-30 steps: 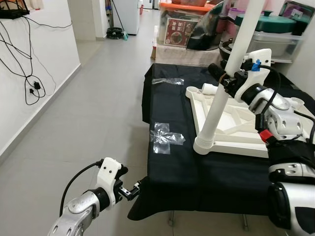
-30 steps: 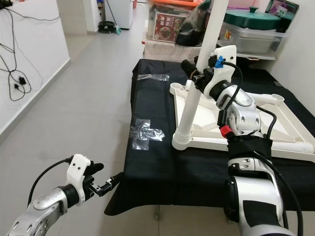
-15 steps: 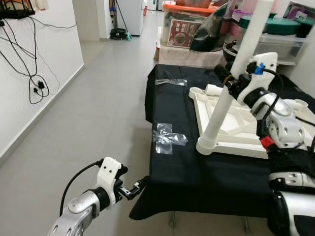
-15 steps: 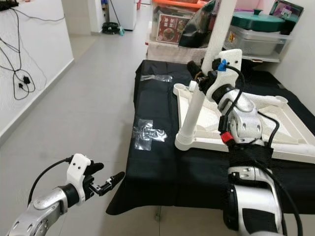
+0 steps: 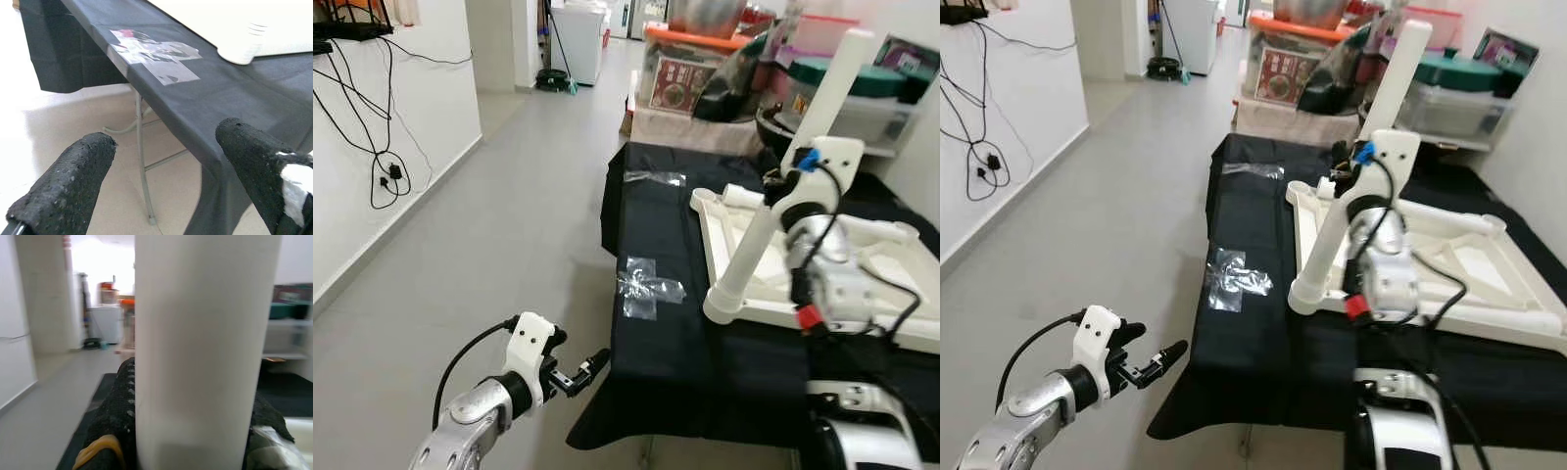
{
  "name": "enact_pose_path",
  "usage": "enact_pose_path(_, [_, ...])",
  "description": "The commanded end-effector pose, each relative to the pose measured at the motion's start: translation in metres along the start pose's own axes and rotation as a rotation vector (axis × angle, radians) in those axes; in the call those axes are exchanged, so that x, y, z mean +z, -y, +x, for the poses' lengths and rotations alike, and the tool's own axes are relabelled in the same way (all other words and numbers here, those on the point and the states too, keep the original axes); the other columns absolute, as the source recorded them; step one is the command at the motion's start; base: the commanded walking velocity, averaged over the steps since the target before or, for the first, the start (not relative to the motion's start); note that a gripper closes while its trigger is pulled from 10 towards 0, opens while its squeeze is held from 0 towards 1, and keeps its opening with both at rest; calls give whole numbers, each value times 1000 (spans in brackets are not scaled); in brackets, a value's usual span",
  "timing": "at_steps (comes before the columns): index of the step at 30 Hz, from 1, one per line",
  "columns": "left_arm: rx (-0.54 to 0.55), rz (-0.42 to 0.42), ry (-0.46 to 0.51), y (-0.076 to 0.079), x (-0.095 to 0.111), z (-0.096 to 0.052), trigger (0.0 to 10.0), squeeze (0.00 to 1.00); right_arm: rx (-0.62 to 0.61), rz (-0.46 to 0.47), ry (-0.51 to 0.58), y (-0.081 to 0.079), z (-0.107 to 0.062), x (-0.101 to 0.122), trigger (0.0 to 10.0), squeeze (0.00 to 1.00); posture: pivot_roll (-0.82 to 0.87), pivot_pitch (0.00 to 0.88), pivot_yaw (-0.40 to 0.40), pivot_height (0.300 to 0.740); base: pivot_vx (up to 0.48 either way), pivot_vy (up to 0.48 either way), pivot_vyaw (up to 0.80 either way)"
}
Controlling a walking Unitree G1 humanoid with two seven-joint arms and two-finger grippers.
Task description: Building children table
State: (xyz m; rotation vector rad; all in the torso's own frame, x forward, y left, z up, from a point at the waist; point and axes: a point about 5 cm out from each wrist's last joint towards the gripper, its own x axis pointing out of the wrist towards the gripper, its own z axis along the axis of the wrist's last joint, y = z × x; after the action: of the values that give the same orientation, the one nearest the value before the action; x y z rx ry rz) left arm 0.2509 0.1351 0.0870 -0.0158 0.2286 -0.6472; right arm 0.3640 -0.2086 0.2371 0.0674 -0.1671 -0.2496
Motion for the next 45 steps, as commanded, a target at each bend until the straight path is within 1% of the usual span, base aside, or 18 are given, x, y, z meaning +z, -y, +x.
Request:
enact_pose_path(1, [1,0,-4,2,-1,4,10000,0,-127,-29,-232,11,-12,-54,0,0,-30,0,-120,740,0,0,0])
enact_pose_path(3, [6,0,-2,1,-1,4,10000,0,-166,-1,-237,2,-12,-54,0,0,-31,0,-123,740,0,0,0])
enact_pose_path(5, [6,0,-2,1,-1,4,10000,0,-166,-1,-237,2,-12,-54,0,0,-31,0,-123,740,0,0,0])
enact_pose_path(7, [7,-1,-1,1,-1,4,10000,0,-186,9,-239,-1,-13,-53,0,0,-31,0,-130,740,0,0,0])
enact_pose_path(8, [10,-3,1,2,-2,5,10000,0,-217,19,-231,-2,-13,-51,0,0,-31,0,-139,740,0,0,0])
enact_pose_path(10, [10,-3,1,2,-2,5,10000,0,-217,19,-231,-2,-13,-51,0,0,-31,0,-139,740,0,0,0])
enact_pose_path(11, [13,-6,3,3,-2,5,10000,0,-253,32,-227,-2,-14,-50,0,0,-33,0,-143,740,0,0,0])
enact_pose_path(12, [13,-6,3,3,-2,5,10000,0,-253,32,-227,-2,-14,-50,0,0,-33,0,-143,740,0,0,0])
enact_pose_path(15, [18,-15,10,6,-3,7,10000,0,-353,58,-225,-5,-22,-49,0,0,-36,0,-148,740,0,0,0])
enact_pose_path(19, [18,-17,12,6,-3,8,10000,0,-368,60,-221,-7,-23,-49,0,0,-40,0,-148,740,0,0,0])
enact_pose_path(21, [18,-19,15,7,-2,9,10000,0,-368,62,-227,-11,-23,-49,0,0,-42,0,-150,740,0,0,0])
enact_pose_path(31, [23,-21,13,6,-3,8,10000,0,-377,56,-223,-10,-20,-45,0,0,-42,0,-147,740,0,0,0])
enact_pose_path(36, [20,-17,12,6,-3,8,10000,0,-391,63,-246,-12,-24,-50,0,0,-39,0,-140,740,0,0,0])
enact_pose_path(41, [19,-15,10,5,-3,8,10000,0,-388,69,-258,-13,-24,-51,0,0,-39,0,-137,740,0,0,0])
enact_pose_path(42, [19,-15,10,5,-3,7,10000,0,-386,71,-261,-14,-24,-51,1137,0,-39,0,-137,740,0,0,0])
enact_pose_path(43, [17,-14,9,5,-3,7,10000,0,-370,77,-264,-16,-24,-50,10000,0,-39,0,-136,740,0,0,0])
enact_pose_path(45, [16,-13,9,5,-3,7,10000,0,-351,85,-268,-19,-23,-49,10000,0,-39,0,-135,740,0,0,0])
